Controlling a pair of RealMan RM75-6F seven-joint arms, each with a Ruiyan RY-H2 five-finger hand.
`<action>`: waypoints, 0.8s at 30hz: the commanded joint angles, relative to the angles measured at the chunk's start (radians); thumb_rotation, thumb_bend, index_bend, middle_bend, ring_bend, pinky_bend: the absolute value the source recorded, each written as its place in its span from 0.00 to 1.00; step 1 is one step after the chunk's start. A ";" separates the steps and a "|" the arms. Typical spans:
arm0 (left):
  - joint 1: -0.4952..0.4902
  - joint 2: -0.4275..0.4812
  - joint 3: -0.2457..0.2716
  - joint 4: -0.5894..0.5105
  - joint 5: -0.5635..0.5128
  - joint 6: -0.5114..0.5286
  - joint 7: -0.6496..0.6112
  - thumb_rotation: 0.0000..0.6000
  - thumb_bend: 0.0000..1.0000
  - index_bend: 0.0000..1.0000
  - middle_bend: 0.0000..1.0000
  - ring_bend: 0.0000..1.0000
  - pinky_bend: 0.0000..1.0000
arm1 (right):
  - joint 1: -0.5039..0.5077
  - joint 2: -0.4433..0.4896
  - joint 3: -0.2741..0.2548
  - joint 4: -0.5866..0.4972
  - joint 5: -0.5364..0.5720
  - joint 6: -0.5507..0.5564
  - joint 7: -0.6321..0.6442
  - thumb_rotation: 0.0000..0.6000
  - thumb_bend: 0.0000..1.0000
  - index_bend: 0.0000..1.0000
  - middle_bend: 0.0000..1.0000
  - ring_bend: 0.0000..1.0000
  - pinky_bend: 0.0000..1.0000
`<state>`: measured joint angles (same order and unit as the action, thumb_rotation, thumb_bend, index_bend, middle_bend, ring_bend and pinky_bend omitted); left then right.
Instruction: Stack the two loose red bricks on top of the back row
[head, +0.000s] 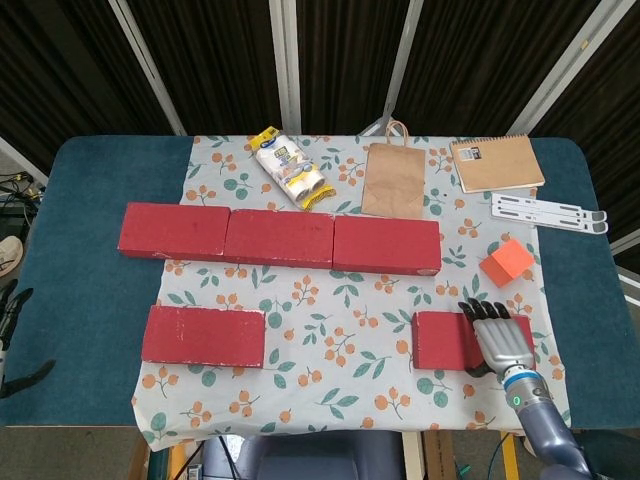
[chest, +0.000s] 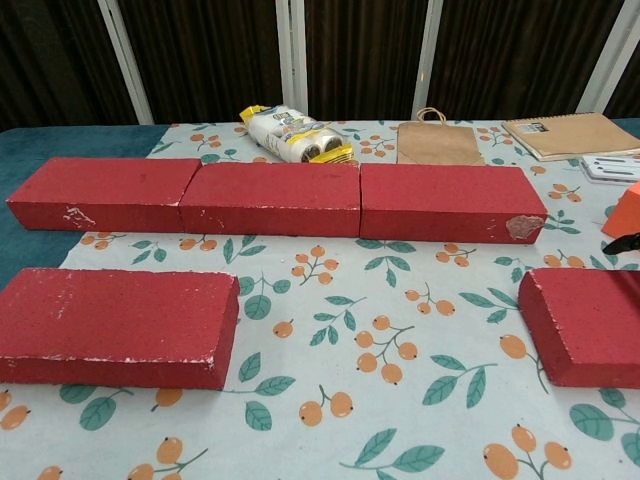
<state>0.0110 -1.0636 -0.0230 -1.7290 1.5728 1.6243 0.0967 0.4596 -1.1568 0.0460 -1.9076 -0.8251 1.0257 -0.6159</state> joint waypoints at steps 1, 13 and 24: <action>-0.001 -0.001 0.001 -0.001 0.001 -0.003 0.003 1.00 0.11 0.11 0.00 0.00 0.12 | 0.000 0.008 -0.003 -0.008 0.001 0.007 0.006 1.00 0.19 0.00 0.00 0.00 0.00; -0.007 -0.008 0.002 -0.003 0.006 -0.012 0.020 1.00 0.11 0.11 0.00 0.00 0.12 | -0.001 0.033 -0.035 -0.027 0.001 0.018 0.017 1.00 0.19 0.00 0.00 0.00 0.00; -0.008 -0.010 0.000 -0.002 0.001 -0.015 0.025 1.00 0.11 0.11 0.00 0.00 0.12 | 0.021 0.005 -0.044 0.004 0.023 0.006 0.017 1.00 0.19 0.00 0.00 0.00 0.00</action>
<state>0.0031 -1.0733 -0.0230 -1.7311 1.5741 1.6089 0.1214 0.4782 -1.1499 0.0018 -1.9059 -0.8042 1.0326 -0.5982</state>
